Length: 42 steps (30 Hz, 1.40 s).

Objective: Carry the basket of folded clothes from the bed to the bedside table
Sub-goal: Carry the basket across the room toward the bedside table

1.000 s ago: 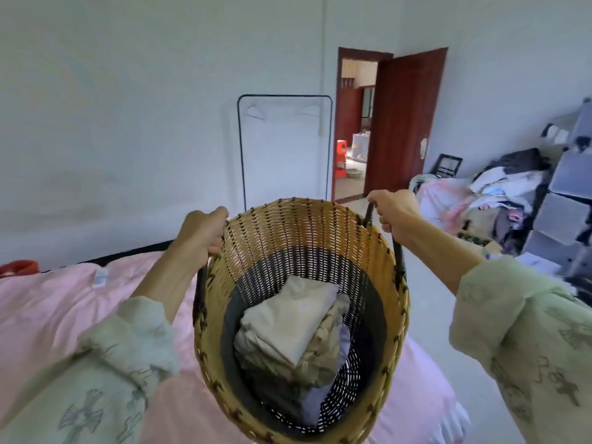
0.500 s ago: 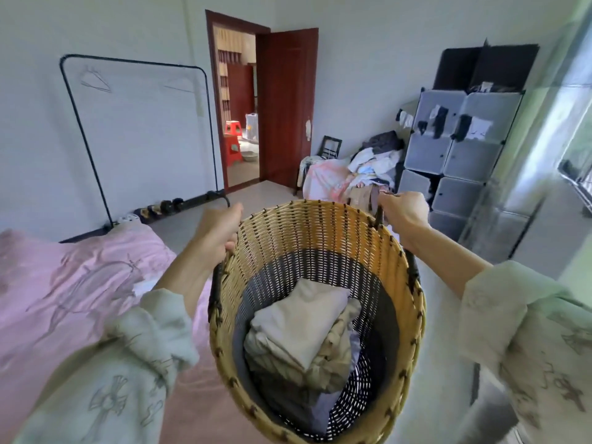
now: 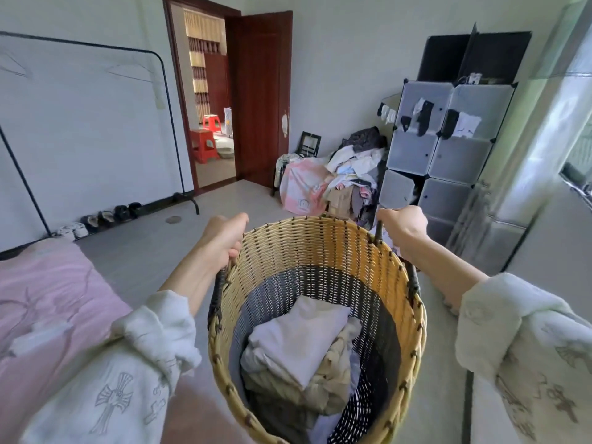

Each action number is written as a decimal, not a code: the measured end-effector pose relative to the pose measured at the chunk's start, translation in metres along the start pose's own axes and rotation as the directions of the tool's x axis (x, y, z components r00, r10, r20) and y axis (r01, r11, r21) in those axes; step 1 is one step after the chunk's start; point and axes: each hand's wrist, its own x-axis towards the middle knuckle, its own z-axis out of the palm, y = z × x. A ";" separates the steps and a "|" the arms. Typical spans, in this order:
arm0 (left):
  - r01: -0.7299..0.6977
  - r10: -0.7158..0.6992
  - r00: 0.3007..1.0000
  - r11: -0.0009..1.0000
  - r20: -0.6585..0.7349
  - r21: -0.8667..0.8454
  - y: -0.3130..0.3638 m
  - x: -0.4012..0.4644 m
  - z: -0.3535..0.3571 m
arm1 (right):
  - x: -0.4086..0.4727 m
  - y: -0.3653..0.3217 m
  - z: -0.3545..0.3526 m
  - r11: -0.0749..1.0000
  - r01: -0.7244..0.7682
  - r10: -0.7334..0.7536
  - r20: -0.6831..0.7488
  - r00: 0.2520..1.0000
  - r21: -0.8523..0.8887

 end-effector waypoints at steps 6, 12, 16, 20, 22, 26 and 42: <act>0.023 -0.022 0.999 0.998 -0.024 0.054 0.027 0.101 0.055 | 0.122 -0.010 0.047 1.000 -0.027 0.026 0.112 0.993 0.007; 0.034 -0.029 0.993 0.999 -0.111 0.040 0.059 0.197 0.099 | 0.242 -0.031 0.106 1.000 0.006 -0.002 0.250 0.968 -0.017; 0.058 -0.058 0.974 0.998 -0.219 -0.004 0.063 0.257 0.118 | 0.315 -0.047 0.161 0.999 0.038 -0.022 0.391 0.920 -0.033; 0.119 -0.120 0.944 0.993 -0.306 -0.023 0.055 0.301 0.119 | 0.365 -0.067 0.220 0.992 0.115 -0.079 0.501 0.862 -0.042; 0.152 -0.163 0.911 0.987 -0.380 -0.058 0.049 0.328 0.111 | 0.386 -0.081 0.260 0.988 0.147 -0.097 0.565 0.819 -0.044; 0.222 -0.244 0.863 0.970 -0.443 -0.101 0.035 0.374 0.085 | 0.412 -0.113 0.341 0.979 0.206 -0.142 0.673 0.726 -0.016; 0.317 -0.374 0.664 0.925 -0.647 -0.209 0.019 0.642 -0.122 | 0.448 -0.252 0.753 0.968 0.247 -0.047 0.935 0.351 -0.044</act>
